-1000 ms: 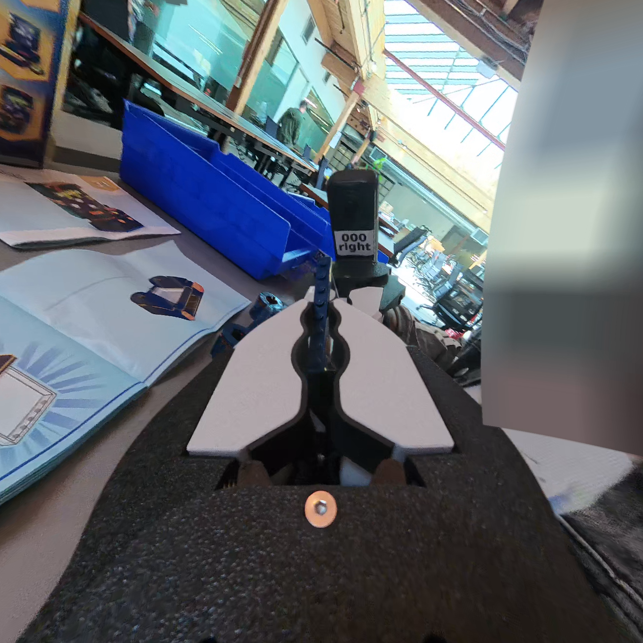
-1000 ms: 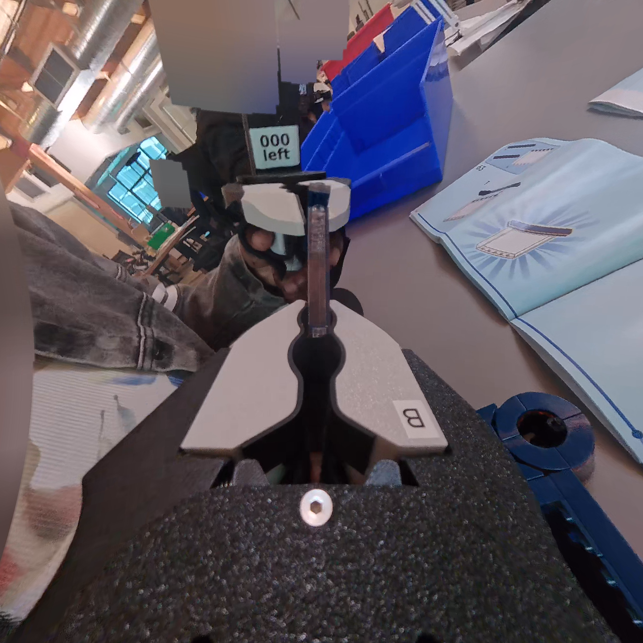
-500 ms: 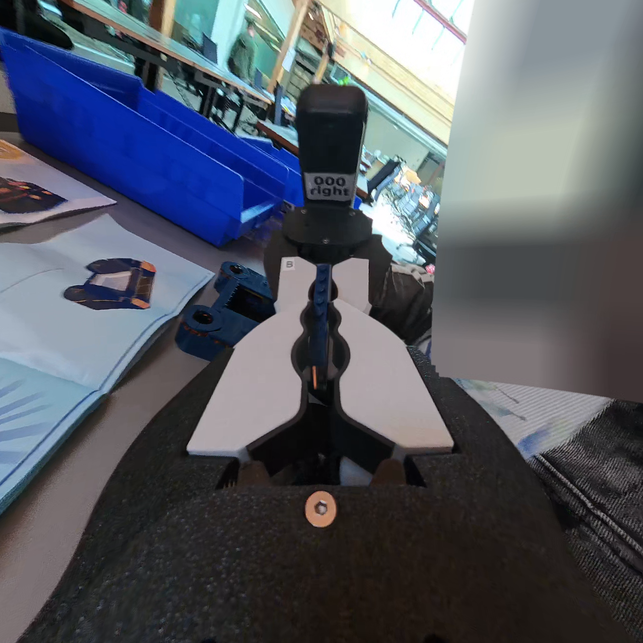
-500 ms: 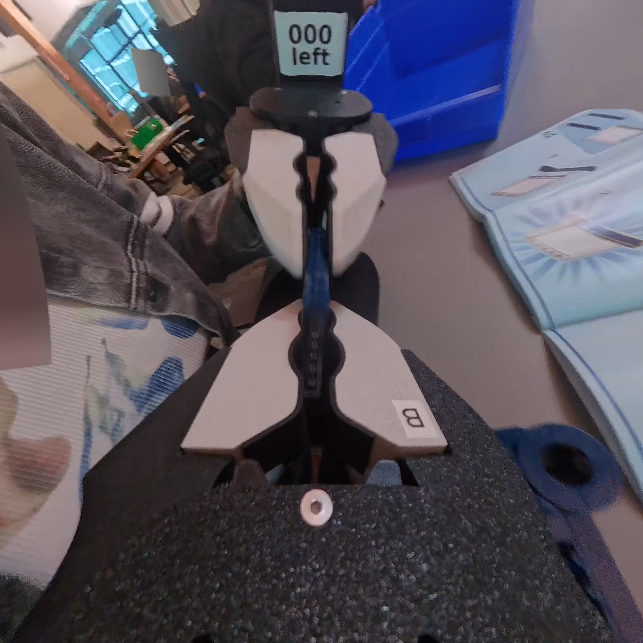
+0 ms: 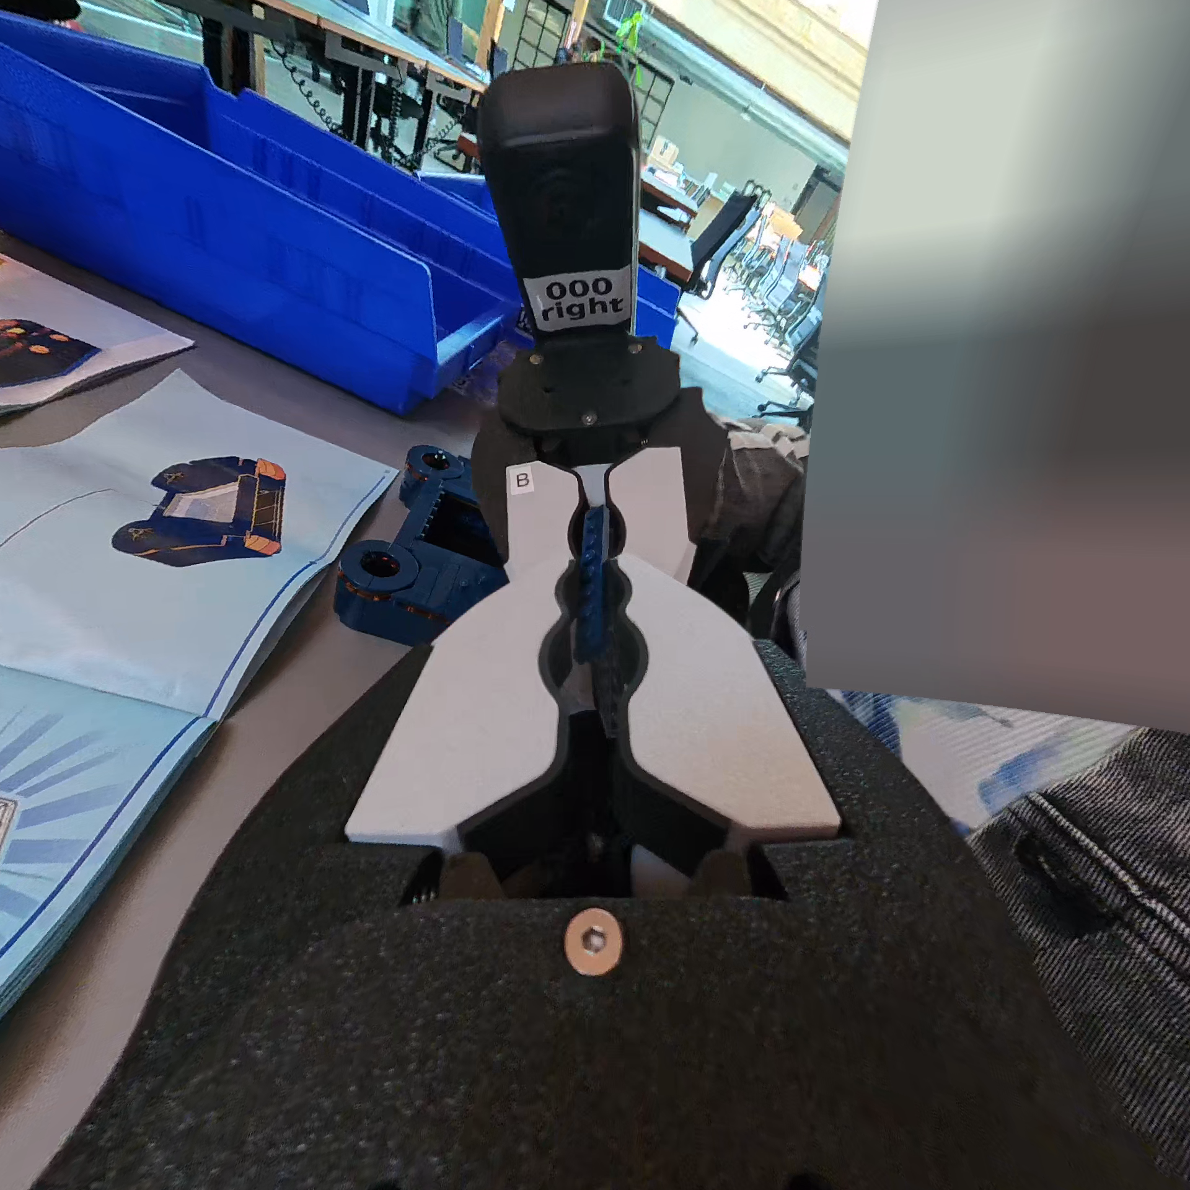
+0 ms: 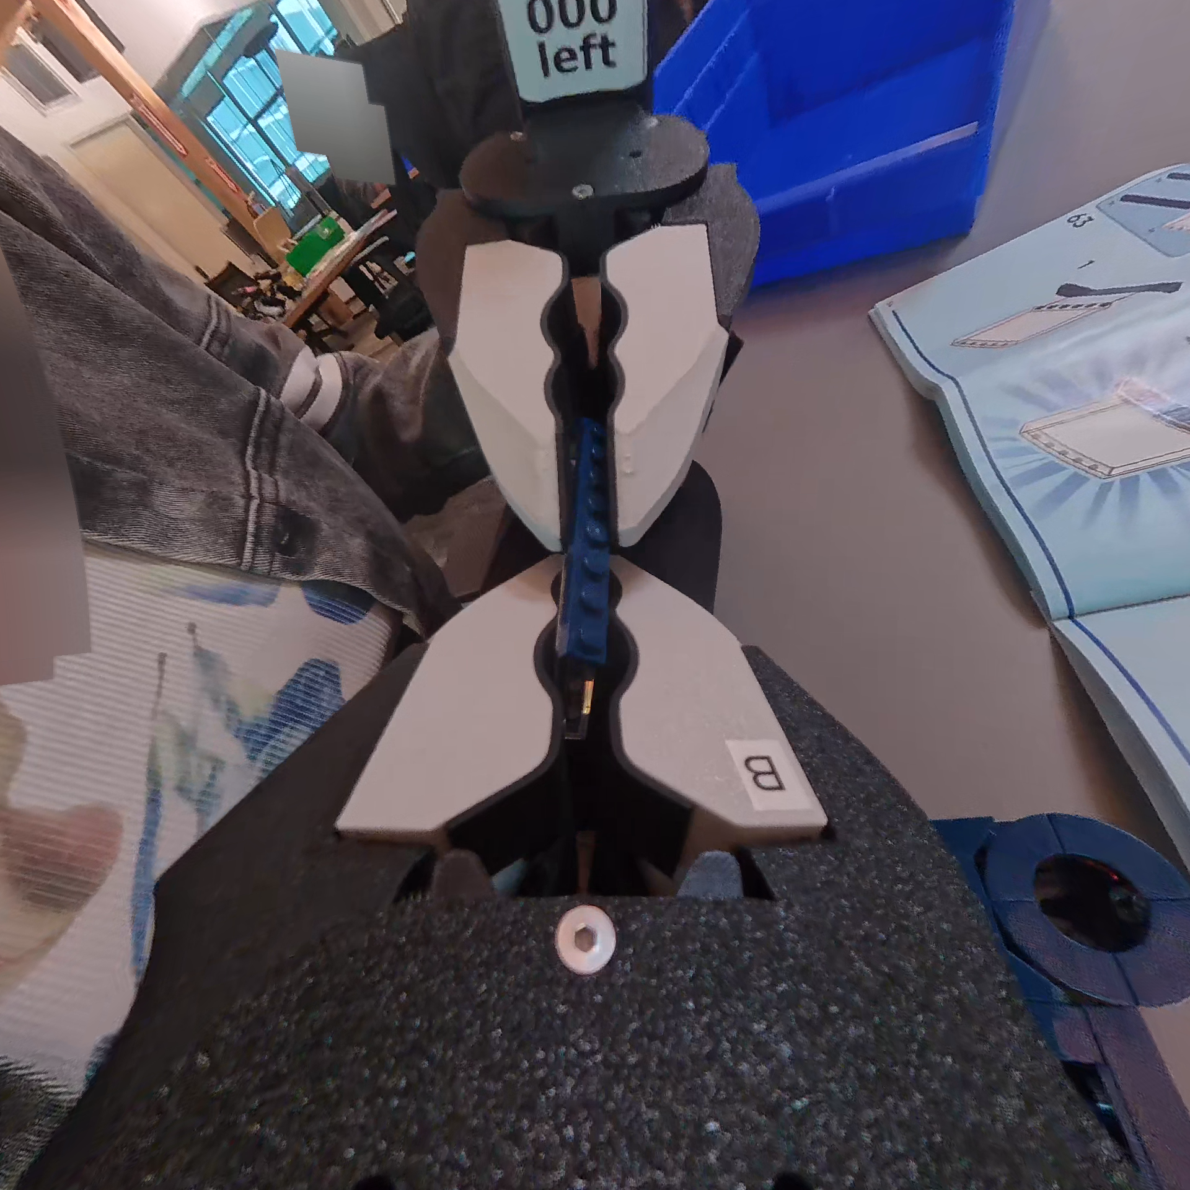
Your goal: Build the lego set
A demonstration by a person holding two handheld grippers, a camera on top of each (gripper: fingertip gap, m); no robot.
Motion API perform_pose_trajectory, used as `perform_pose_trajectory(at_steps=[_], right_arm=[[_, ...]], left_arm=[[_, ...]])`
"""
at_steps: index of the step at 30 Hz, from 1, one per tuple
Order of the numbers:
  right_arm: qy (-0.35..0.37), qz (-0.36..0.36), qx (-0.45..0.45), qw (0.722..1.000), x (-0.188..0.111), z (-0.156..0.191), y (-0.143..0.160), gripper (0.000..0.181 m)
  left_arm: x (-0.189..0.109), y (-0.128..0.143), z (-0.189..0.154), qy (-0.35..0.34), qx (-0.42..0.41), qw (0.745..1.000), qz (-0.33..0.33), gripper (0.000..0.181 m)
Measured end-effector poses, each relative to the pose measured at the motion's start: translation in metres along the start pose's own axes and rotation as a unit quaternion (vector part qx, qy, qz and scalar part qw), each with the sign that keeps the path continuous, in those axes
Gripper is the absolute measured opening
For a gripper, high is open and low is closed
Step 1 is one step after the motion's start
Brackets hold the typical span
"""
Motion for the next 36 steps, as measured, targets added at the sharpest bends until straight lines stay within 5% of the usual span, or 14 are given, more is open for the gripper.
perform_pose_trajectory(at_steps=[11,14,19,23,25,27,36], right_arm=[[0.034,0.064,-0.044,0.996,0.019,-0.003,0.009,0.006],[0.092,0.086,-0.052,0.991,0.019,-0.018,0.012,0.006],[0.257,0.101,-0.128,0.953,0.005,-0.054,0.007,0.006],[0.231,0.010,-0.183,0.956,0.000,-0.036,-0.013,0.001],[0.209,-0.011,-0.180,0.961,-0.004,-0.030,-0.018,0.001],[0.211,-0.006,-0.182,0.961,-0.004,-0.029,-0.020,0.001],[0.188,0.072,-0.195,0.960,0.007,-0.027,-0.018,0.001]], left_arm=[[-0.003,0.020,-0.003,-0.065,0.108,0.988,0.085,0.015],[-0.003,0.024,0.002,-0.073,0.124,0.984,0.101,0.006],[-0.018,0.024,0.037,-0.143,0.079,0.984,0.075,0.031],[-0.020,0.029,0.036,-0.104,0.069,0.992,0.024,0.044],[-0.016,0.033,0.032,-0.083,0.068,0.994,0.023,0.035],[-0.015,0.033,0.027,-0.089,0.097,0.991,0.029,0.017],[-0.034,0.018,0.016,-0.120,0.163,0.977,-0.064,0.019]])
Point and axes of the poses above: each gripper's, where its closed fingertips meet, x out along the fingers, y out of its underside, z = x × y across the jaws, the point moved 2 cm from there along -x, back along the fingers, and after that the axes turned 15 degrees about z, right-handed, at the moved point
